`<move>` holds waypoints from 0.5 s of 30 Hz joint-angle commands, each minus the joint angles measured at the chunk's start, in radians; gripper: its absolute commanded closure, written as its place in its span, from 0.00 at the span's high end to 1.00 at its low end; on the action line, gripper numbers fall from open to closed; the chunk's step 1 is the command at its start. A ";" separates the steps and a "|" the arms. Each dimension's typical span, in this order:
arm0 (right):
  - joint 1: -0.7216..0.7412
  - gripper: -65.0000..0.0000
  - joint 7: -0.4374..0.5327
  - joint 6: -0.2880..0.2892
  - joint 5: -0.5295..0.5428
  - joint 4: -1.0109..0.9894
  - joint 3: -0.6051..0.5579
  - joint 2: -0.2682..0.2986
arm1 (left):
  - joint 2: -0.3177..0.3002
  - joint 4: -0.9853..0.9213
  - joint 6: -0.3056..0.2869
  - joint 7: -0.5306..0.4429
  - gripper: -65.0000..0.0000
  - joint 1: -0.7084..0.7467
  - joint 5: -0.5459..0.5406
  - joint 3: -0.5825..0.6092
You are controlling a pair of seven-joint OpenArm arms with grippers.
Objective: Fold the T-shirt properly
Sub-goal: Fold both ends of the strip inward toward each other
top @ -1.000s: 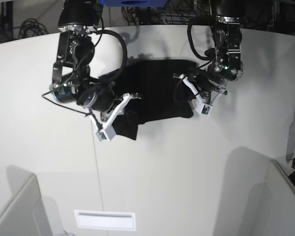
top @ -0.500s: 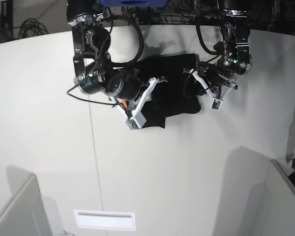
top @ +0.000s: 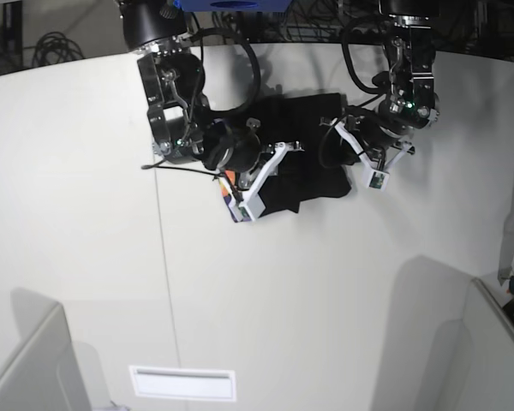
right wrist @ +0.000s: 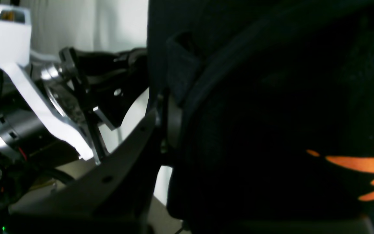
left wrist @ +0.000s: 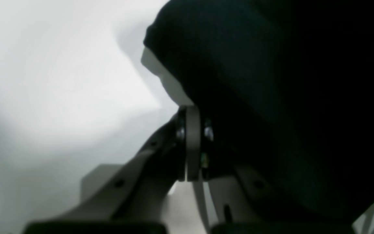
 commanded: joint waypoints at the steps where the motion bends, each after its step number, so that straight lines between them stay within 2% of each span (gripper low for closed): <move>1: 0.020 0.00 0.015 0.009 0.023 0.014 -0.002 -0.012 | -0.005 0.004 0.011 0.046 0.00 0.012 0.028 -0.003; 6: 0.014 0.00 0.009 0.009 0.025 0.025 -0.002 -0.013 | -0.005 0.031 0.006 0.082 0.00 0.031 0.027 -0.103; 15: -0.015 0.00 -0.025 0.007 0.035 0.149 -0.002 -0.021 | -0.005 0.031 0.006 0.103 0.00 0.018 0.027 -0.104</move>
